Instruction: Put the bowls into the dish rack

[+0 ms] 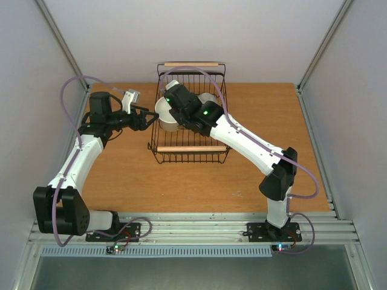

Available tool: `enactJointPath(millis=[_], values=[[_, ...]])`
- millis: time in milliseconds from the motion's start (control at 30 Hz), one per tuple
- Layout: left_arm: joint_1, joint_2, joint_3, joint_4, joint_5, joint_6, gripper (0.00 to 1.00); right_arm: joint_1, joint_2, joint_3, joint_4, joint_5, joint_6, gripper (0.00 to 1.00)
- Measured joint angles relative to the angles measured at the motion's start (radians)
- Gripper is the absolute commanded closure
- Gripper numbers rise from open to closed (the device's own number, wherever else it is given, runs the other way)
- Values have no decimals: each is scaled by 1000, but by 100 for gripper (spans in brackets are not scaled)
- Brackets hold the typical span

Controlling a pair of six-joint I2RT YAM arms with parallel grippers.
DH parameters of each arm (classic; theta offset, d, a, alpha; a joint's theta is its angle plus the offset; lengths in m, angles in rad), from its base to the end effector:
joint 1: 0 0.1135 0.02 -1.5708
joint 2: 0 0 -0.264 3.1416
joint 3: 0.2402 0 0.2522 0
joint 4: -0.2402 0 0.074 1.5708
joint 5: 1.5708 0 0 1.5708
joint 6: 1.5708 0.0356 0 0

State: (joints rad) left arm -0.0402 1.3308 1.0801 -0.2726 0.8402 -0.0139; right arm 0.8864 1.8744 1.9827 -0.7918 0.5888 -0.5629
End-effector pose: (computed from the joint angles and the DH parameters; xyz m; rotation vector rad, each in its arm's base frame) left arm 0.2928 -0.0383 0.3184 0.5308 1.9508 -0.9047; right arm 0.2785 0.3100 0.3861 -1.1873 1.8062 -0.4765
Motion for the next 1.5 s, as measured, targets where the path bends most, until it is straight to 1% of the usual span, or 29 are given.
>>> enactJointPath(millis=[100,267,533,600,733,800,833,867,933,1000,1033,1067,1100,1167,1200,1233,1267,1333,1367,1500], values=[[0,-3,0,3,30,0,26,0,44,45,-4,2,-14,99],[0,-3,-1,12,39,0,26,0,49,71,-10,-1,-18,99],[0,-3,-20,47,24,-12,25,5,29,50,-5,-64,-18,99],[0,-3,-21,53,16,-16,27,14,18,42,-3,-74,-18,99],[0,-3,-21,60,2,-24,32,53,4,41,0,-84,-21,99],[0,-3,-21,61,0,-26,38,68,2,41,1,-86,-23,99],[0,-3,-21,61,0,-26,45,76,2,41,5,-87,-23,99],[0,-3,-21,60,2,-29,53,80,2,40,8,-88,-22,99],[-2,-3,-21,60,5,-28,73,84,2,37,17,-88,-23,99],[-2,-3,-23,61,9,-27,89,84,2,37,24,-86,-22,99],[-4,-3,-23,58,-16,-19,97,80,2,37,37,-94,-16,99],[-5,1,-24,61,-39,-30,99,82,2,38,49,-113,-15,99],[-5,10,-24,61,-98,-43,100,94,0,38,62,-130,-11,99],[3,17,-30,52,-69,-45,100,126,0,38,69,-106,-9,98],[3,15,-30,50,-70,-47,100,124,0,38,71,-106,-9,96],[3,15,-30,53,-73,-51,100,119,0,38,73,-112,-9,92],[3,16,-30,53,-80,-56,99,116,0,38,70,-114,-9,84],[2,16,-30,53,-77,-53,100,116,0,37,70,-113,-11,64],[3,16,-30,51,-71,-43,100,116,0,32,72,-110,-13,52],[3,16,-30,48,-44,-16,100,94,-36,-56,101,-117,-27,22]])
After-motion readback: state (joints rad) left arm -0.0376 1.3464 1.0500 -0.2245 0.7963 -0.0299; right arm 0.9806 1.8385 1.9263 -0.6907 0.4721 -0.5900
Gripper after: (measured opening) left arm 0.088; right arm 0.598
